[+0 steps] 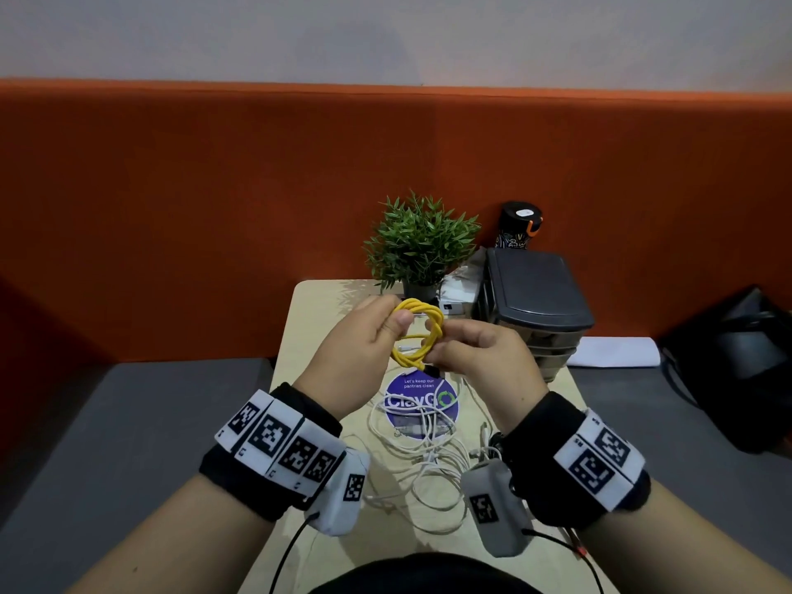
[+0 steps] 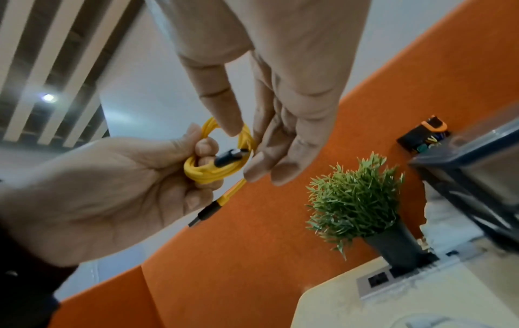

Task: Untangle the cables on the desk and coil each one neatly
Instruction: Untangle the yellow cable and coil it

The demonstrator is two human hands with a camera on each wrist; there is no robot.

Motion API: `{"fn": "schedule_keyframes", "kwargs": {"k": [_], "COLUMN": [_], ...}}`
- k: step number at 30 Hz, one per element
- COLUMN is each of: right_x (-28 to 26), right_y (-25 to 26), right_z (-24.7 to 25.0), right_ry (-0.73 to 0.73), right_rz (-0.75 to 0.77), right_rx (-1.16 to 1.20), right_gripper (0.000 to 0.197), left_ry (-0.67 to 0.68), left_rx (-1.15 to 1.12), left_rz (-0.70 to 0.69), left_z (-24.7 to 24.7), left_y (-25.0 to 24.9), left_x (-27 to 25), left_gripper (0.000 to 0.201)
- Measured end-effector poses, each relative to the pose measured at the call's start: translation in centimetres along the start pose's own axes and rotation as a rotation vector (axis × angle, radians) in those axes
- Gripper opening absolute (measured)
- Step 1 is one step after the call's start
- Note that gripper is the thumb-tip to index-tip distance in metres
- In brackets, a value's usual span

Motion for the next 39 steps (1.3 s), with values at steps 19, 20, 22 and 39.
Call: {"fn": "schedule_keyframes", "kwargs": {"k": [19, 20, 22, 39], "right_x": [0.2, 0.2, 0.2, 0.2], "right_y": [-0.5, -0.4, -0.3, 1.0], "right_z": [-1.0, -1.1, -1.1, -1.0], "right_ry": [0.222, 0.241, 0.268, 0.483], "right_rz": [-0.229, -0.221, -0.201, -0.136], "right_rx": [0.254, 0.235, 0.22, -0.164], "right_gripper": [0.02, 0.021, 0.023, 0.028], "left_ry": [-0.156, -0.137, -0.133, 0.123], "left_rx": [0.348, 0.32, 0.247, -0.094], "left_rz": [-0.016, 0.009, 0.021, 0.029], "left_z": [0.5, 0.5, 0.4, -0.4], "left_y": [0.3, 0.6, 1.0, 0.1], "left_x": [0.8, 0.9, 0.9, 0.8], "left_gripper": [0.052, 0.053, 0.043, 0.025]}}
Point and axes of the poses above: each hand's wrist, its own x-axis towards the middle knuckle, its own z-axis out of the back of the hand, y = z × x, the point moved 5 cm from there along x, towards the middle knuckle, and after that the axes turned 7 degrees about y, right-handed, at the moved point
